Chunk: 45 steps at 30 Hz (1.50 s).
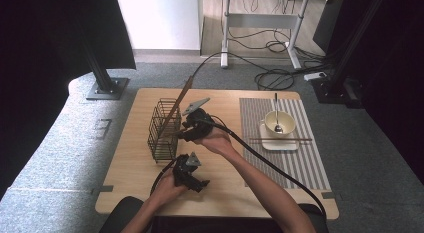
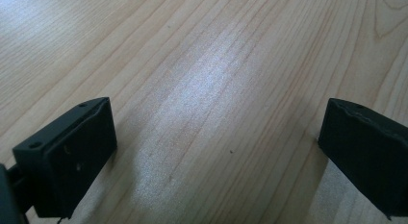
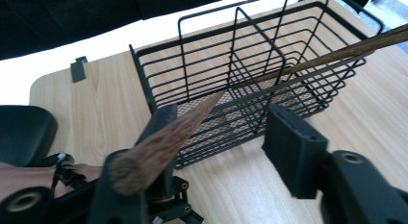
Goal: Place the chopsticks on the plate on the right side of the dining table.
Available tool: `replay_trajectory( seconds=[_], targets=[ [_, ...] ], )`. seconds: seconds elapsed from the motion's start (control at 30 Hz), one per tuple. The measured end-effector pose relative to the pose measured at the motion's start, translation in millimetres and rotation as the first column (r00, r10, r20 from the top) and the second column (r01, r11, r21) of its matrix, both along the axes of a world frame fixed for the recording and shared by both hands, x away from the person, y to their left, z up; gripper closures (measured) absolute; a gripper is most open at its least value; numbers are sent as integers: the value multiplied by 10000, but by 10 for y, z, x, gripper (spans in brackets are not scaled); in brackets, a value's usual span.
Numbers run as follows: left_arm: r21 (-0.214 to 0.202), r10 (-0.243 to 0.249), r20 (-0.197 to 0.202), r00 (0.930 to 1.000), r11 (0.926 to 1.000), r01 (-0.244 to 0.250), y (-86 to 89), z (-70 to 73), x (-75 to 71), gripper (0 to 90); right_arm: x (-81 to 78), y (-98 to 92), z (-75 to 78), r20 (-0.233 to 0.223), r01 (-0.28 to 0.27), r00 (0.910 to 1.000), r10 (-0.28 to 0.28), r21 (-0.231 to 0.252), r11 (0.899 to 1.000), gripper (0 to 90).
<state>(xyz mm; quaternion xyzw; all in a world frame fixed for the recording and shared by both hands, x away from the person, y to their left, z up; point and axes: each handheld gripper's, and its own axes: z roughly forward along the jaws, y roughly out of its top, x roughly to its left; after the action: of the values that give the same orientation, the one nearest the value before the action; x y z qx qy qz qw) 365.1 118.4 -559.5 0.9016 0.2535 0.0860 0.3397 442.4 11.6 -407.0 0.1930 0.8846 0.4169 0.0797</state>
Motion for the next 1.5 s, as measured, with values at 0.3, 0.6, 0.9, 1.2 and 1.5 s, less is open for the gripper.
replay_trajectory(
  seconds=[0.3, 0.6, 0.9, 1.2, 1.5],
  targets=[
    [-4, 2, 3, 10000, 10000, -2, 0, 0, 0, 0, -24, 15, 17, 567, -197, 9982, 207, -182, 9996, 691],
    [-9, -4, 5, 10000, 10000, 4, -1, -1, 0, 0, -60, 36, 40, 1018, -583, 9930, 598, -181, 9981, 804],
    [16, -13, -4, 10000, 10000, 13, 1, 1, 0, 0, -83, -21, 114, 1010, -701, 9923, 717, -195, 9974, 828],
    [-15, 14, 2, 10000, 10000, -14, -1, -2, -1, 0, -134, -126, 265, 845, -823, 9930, 821, -10, 9966, 828],
    [-21, 22, 12, 10000, 10000, -22, -1, -3, -1, 0, -186, -300, 377, 540, -846, 9952, 817, 533, 9950, 829]
  ],
)
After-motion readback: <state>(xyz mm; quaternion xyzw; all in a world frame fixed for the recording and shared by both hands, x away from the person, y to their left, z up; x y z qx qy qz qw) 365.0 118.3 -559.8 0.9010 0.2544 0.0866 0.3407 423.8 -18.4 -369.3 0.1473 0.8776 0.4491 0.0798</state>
